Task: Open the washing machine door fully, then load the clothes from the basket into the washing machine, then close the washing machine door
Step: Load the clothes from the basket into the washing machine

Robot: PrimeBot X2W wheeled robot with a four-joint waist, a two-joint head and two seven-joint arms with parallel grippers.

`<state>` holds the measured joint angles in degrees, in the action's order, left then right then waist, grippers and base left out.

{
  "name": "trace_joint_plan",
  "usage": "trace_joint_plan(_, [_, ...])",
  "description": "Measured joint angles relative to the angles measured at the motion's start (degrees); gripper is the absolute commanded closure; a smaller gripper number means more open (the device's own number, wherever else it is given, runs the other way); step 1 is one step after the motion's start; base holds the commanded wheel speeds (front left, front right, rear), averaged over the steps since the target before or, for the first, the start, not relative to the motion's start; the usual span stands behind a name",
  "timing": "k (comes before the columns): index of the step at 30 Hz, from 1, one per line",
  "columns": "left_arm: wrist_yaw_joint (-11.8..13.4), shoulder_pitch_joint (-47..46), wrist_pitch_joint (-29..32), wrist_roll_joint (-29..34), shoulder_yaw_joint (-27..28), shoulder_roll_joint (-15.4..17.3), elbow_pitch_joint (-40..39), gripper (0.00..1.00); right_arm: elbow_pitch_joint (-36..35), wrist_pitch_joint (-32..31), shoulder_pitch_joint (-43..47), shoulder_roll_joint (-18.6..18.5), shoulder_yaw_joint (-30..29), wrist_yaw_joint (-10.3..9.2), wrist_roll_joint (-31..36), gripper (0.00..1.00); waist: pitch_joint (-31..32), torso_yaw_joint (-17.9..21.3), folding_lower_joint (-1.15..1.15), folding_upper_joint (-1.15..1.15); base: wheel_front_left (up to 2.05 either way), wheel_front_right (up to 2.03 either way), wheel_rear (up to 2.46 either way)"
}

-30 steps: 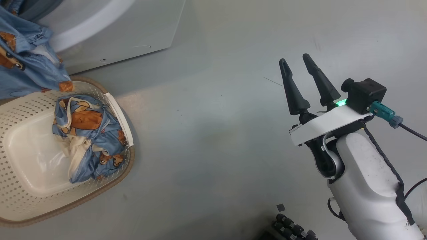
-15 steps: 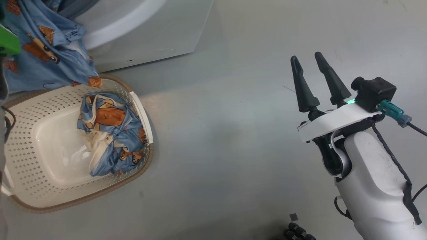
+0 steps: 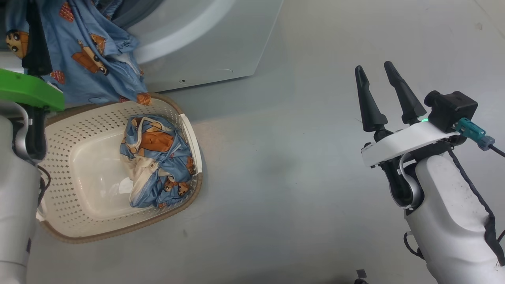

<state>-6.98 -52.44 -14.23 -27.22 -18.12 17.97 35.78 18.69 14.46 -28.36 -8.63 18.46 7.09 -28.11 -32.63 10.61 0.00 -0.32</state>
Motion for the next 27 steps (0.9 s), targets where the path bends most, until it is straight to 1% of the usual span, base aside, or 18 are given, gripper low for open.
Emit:
trace_joint_plan(5, [0.00,4.22,-0.19,-2.23,1.76,-0.19,-3.91,0.00,-0.20,0.00,0.02,-0.01,0.15,0.00,0.10,0.00,1.26,-1.07,0.00,0.00,0.00,0.00,0.00])
trace_joint_plan(9, [0.00,8.03,-0.44,-2.60,3.63,0.10,-6.73,0.00,-0.92,0.00,0.04,-0.03,0.15,0.00,0.40,0.00,1.88,-1.66,0.00,0.00,0.00,0.00,0.00])
trace_joint_plan(12, [0.00,10.98,-0.44,-2.72,5.45,0.10,-10.32,0.00,-1.81,0.00,0.05,-0.07,-0.27,0.00,0.42,0.00,2.02,-1.92,0.00,0.00,0.00,0.00,0.00])
trace_joint_plan(18, [0.00,16.80,-0.45,-2.56,7.16,-0.20,-16.83,0.00,-3.60,0.00,0.17,-0.26,-1.15,0.00,1.01,0.00,1.81,-2.22,0.00,0.00,0.00,0.00,0.00])
trace_joint_plan(27, [0.01,24.94,-0.47,-1.38,8.61,-0.75,-22.98,0.00,-5.21,0.00,0.74,-0.26,-1.51,0.00,1.42,0.00,1.26,-2.42,0.00,0.00,0.00,0.00,0.00])
